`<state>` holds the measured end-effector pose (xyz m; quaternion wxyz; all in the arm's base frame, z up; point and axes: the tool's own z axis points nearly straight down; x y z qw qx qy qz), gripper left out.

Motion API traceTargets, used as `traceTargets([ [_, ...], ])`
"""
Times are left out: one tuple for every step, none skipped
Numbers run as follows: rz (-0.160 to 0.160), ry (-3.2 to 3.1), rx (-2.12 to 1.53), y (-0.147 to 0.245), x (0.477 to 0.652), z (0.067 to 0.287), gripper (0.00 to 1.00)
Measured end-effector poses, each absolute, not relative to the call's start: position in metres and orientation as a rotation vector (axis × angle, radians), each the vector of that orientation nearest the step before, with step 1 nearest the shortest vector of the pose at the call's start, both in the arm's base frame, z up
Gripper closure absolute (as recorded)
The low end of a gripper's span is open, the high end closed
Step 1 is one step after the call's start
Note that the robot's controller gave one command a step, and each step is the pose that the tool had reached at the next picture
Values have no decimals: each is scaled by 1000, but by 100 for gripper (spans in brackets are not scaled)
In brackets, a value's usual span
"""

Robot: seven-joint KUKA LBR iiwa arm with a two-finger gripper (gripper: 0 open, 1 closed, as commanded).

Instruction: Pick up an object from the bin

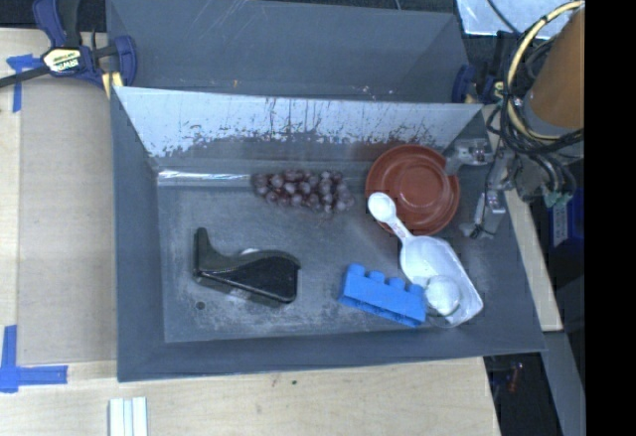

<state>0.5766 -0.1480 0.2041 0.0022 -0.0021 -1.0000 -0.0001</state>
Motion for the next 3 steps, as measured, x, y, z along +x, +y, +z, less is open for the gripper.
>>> traceTargets([
  [2, -3146, -1, -147, 578, 209, 0],
  [6, -3167, 15, -122, 510, 88, 0],
  [5, -3159, 16, -123, 514, 96, 0],
])
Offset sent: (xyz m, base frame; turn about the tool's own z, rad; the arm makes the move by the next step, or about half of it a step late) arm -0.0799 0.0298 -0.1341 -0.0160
